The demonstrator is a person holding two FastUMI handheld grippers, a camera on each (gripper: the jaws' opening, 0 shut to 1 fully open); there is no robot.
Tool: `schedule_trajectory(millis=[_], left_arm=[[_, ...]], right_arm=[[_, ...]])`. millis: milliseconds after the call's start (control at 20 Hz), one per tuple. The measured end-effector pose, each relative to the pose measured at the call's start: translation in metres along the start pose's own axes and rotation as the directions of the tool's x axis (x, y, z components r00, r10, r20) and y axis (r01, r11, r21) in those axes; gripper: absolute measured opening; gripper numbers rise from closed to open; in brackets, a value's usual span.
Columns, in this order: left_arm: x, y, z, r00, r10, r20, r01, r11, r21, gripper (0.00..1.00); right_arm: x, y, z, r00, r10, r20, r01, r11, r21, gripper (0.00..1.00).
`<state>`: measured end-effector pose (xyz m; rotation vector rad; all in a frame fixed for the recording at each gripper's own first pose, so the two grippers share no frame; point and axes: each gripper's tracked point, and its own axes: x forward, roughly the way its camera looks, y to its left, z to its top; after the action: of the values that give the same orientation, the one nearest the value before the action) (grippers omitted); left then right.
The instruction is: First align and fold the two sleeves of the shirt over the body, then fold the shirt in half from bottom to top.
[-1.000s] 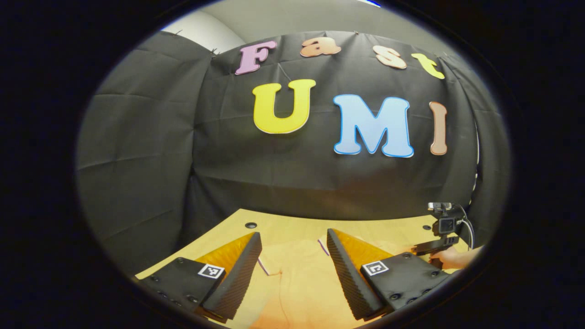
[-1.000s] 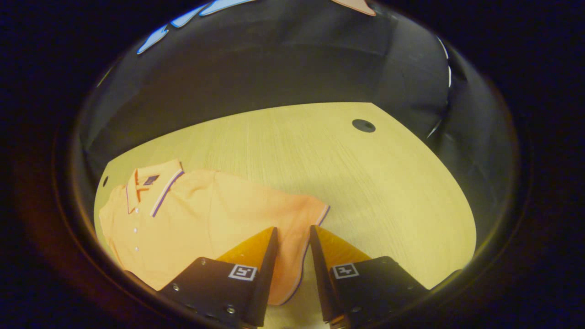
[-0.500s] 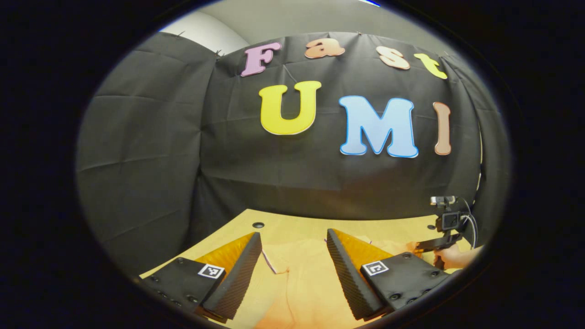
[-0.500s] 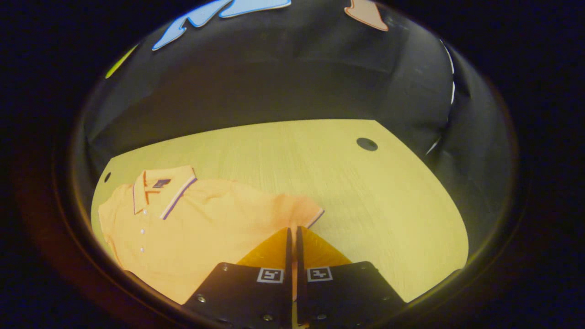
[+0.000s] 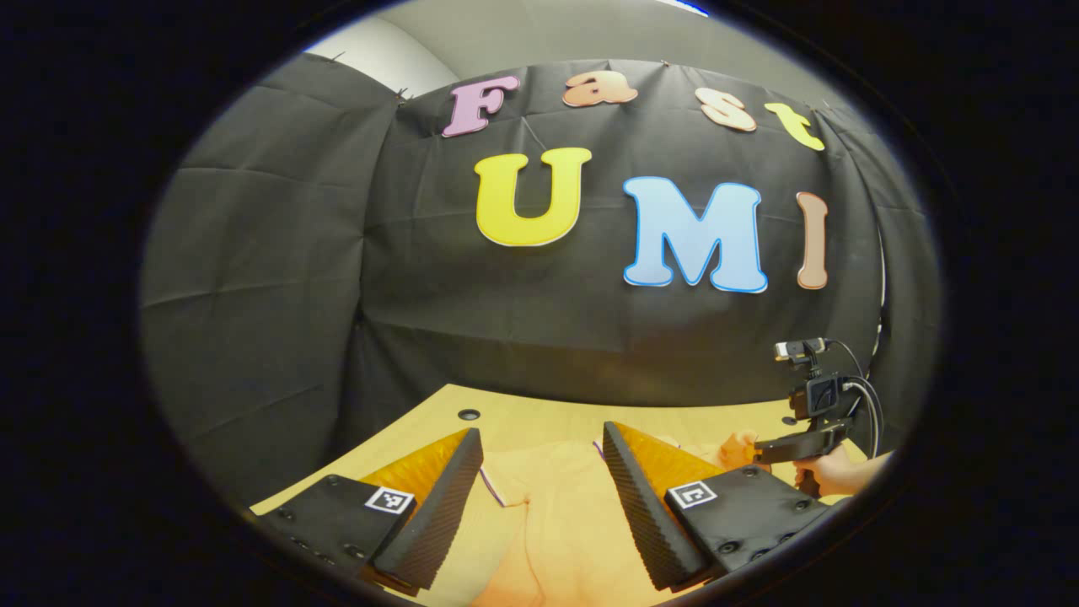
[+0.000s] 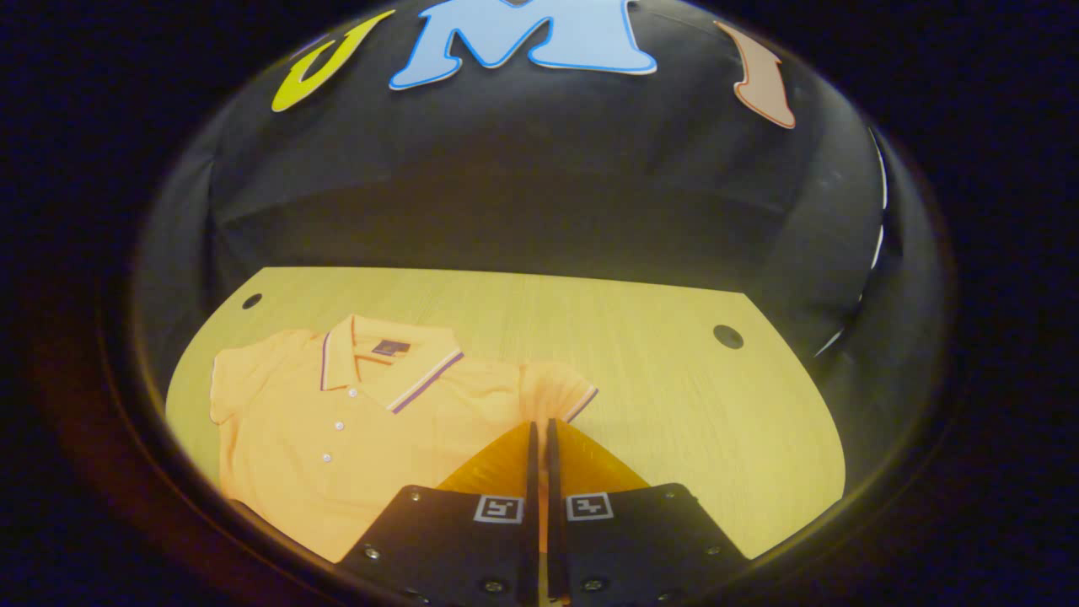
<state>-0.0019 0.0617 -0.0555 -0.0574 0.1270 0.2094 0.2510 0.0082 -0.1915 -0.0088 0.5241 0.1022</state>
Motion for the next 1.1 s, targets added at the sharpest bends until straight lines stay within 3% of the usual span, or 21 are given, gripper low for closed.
schedule_trajectory(millis=[300,750,800,950,1050,1100], left_arm=[[-0.004,0.031,-0.013,0.998,0.058,-0.024,-0.058,0.998,-0.021,0.95],[0.004,0.046,-0.015,0.997,0.075,-0.034,-0.076,0.997,-0.018,0.95],[0.006,0.045,-0.015,0.997,0.071,-0.035,-0.071,0.997,-0.017,0.95],[0.013,0.038,-0.018,0.998,0.039,-0.04,-0.04,0.999,-0.018,0.95],[0.019,0.032,-0.02,0.999,0.009,-0.041,-0.009,1.0,-0.019,0.95],[0.024,0.028,-0.019,0.999,-0.012,-0.04,0.011,1.0,-0.019,0.95]], right_arm=[[0.008,0.043,-0.015,0.995,0.08,-0.058,-0.08,0.997,-0.006,0.05],[0.017,0.064,-0.031,0.989,0.098,-0.11,-0.1,0.995,-0.018,0.09],[0.015,0.066,-0.031,0.988,0.107,-0.108,-0.11,0.994,-0.013,0.12],[0.004,0.065,-0.021,0.992,0.104,-0.077,-0.106,0.994,-0.015,0.38],[-0.015,0.067,-0.011,0.993,0.114,-0.044,-0.114,0.993,-0.006,0.46],[-0.024,0.069,-0.007,0.993,0.118,-0.026,-0.118,0.993,0.0,0.55]])
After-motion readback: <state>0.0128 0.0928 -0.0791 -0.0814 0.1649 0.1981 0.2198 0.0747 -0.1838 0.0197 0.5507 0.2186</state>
